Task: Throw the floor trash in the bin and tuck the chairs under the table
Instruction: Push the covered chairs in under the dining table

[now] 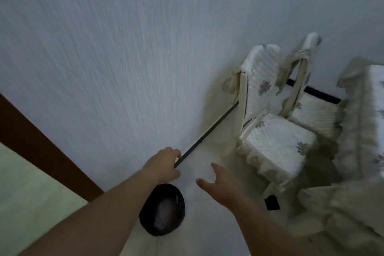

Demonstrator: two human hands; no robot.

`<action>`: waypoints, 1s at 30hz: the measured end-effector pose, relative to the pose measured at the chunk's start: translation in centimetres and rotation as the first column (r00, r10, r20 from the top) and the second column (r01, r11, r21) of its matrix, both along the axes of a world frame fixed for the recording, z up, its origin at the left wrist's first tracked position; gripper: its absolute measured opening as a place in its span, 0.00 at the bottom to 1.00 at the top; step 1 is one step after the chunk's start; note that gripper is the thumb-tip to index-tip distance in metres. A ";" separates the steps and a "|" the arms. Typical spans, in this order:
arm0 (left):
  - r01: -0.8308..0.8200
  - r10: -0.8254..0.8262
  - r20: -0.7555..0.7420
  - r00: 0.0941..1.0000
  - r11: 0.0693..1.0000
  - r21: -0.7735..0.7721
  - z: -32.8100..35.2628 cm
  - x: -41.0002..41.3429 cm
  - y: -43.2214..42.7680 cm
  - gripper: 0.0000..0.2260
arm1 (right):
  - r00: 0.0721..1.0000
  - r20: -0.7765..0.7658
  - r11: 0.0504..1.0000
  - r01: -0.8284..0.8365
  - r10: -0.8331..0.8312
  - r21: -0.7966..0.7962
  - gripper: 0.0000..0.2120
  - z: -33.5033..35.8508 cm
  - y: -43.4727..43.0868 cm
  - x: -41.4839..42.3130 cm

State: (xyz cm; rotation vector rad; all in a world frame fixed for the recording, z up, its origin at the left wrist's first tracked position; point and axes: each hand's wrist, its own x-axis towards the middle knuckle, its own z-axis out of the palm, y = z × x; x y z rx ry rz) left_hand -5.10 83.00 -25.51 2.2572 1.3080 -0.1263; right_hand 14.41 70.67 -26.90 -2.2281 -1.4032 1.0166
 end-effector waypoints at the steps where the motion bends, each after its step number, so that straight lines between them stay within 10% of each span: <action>1: 0.015 -0.015 0.012 1.000 1.000 0.004 1.9 0.2 -0.5 0.27 | 1.000 -0.005 1.000 0.016 -0.016 0.008 0.47 1.7 -0.9 0.0; 30: 0.590 -0.602 0.081 0.794 0.796 0.136 29.1 11.0 -30.5 0.44 | 0.834 0.113 0.837 0.516 -0.539 0.185 0.39 30.4 -40.2 2.8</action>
